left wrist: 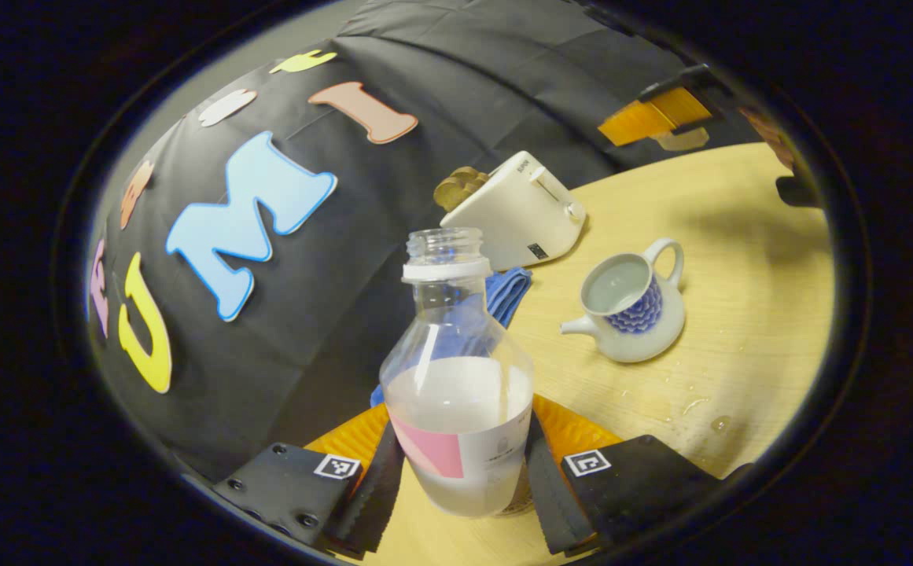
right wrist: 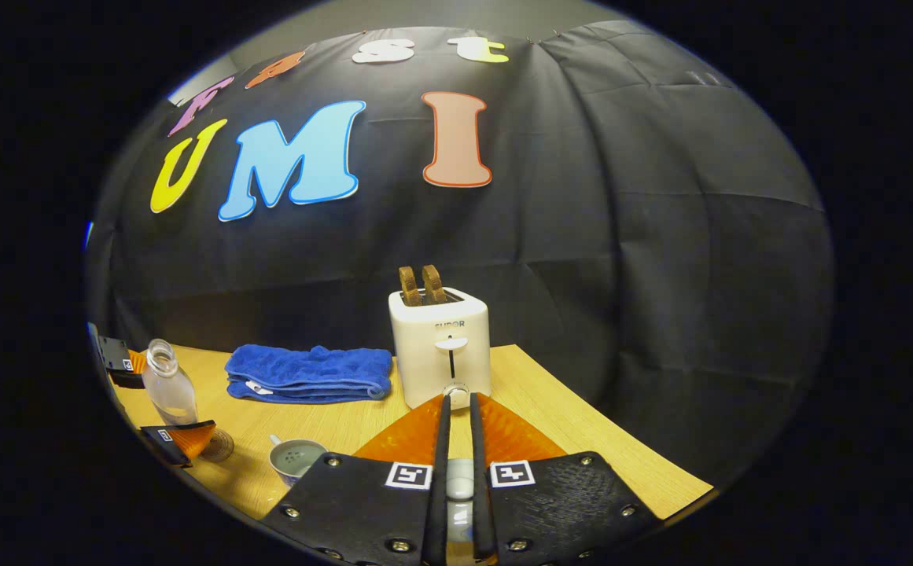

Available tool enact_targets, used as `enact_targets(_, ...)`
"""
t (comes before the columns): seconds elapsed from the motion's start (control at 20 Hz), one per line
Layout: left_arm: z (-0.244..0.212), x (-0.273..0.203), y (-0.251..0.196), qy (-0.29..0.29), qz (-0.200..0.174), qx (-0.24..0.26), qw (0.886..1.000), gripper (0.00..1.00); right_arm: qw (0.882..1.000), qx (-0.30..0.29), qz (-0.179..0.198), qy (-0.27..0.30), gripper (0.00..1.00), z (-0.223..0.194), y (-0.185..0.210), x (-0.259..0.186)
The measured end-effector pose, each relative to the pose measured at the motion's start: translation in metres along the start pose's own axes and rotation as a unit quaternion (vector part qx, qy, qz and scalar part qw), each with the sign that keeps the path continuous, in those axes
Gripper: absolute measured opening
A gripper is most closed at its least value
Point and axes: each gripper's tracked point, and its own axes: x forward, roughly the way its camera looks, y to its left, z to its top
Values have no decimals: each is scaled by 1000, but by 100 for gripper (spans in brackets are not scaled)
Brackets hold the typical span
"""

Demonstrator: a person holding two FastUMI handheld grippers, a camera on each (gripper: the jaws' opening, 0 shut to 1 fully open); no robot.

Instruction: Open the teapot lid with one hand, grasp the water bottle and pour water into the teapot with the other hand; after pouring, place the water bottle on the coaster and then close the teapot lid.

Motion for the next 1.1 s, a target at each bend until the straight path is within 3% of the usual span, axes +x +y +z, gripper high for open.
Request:
enact_targets(0.4,6,10,-9,29,-26,162,986,86,999,33,-3,-2,13,3,-11,-4)
enact_targets(0.6,4,21,-13,52,-38,249,966,85,999,41,-2,-2,13,4,-13,-6)
enact_targets(0.85,8,26,-12,68,-44,316,945,85,998,56,8,-6,13,8,-10,-9)
enact_targets(1.1,15,32,-14,81,-51,387,917,85,999,51,11,-5,13,7,-7,-9)
